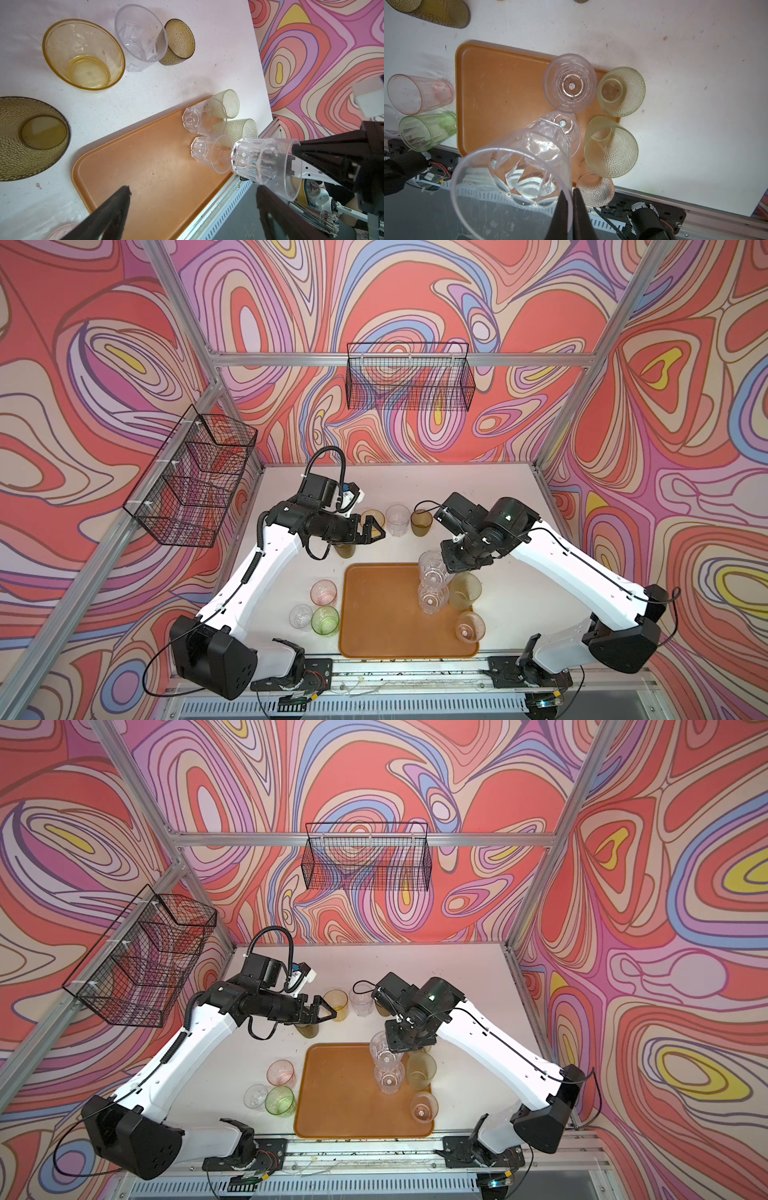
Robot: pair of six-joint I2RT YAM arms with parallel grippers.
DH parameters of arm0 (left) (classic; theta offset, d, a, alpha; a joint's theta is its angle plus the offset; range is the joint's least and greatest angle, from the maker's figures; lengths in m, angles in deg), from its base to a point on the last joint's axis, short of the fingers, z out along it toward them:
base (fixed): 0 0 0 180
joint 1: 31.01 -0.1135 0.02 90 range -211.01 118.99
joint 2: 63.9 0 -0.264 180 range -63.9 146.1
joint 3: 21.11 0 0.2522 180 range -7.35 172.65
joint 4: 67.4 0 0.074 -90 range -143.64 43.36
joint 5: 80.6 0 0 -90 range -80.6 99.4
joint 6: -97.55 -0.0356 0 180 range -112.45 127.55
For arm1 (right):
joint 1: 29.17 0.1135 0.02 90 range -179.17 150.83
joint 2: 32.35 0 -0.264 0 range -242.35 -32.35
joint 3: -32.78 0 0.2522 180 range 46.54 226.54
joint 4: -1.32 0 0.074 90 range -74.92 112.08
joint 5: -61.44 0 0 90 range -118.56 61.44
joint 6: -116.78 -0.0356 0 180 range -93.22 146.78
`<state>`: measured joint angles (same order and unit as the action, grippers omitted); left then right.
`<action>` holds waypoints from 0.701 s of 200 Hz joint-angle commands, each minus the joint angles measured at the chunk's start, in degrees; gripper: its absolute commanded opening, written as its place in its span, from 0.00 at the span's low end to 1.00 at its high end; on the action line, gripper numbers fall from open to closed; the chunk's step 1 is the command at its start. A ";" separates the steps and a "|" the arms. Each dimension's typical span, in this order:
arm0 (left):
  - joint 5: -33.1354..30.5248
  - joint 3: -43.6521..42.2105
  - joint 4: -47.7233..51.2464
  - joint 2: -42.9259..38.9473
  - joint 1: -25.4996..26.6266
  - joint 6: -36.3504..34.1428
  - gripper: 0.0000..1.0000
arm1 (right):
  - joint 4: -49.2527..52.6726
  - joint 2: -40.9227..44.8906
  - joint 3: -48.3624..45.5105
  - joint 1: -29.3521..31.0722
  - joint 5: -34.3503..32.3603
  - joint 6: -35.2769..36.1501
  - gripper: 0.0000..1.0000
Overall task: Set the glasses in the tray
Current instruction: 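Carry the held clear glass toward the tray edge nearest the robot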
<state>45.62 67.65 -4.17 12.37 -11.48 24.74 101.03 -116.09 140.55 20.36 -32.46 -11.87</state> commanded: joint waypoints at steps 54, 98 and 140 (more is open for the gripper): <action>1.41 2.42 -0.42 0.81 0.43 0.39 0.97 | 1.19 3.75 -4.22 6.92 -1.94 -10.01 0.00; 1.04 2.77 -0.82 1.57 0.61 0.63 0.97 | -1.68 3.95 -8.32 11.20 -2.01 -13.07 0.00; 0.96 4.00 -0.85 2.82 0.99 0.61 0.97 | -2.94 4.18 -12.28 14.01 -1.53 -13.65 0.00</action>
<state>46.02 69.66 -4.23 14.43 -10.80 25.22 99.92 -113.08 130.09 32.76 -33.51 -23.94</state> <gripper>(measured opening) 0.972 0.049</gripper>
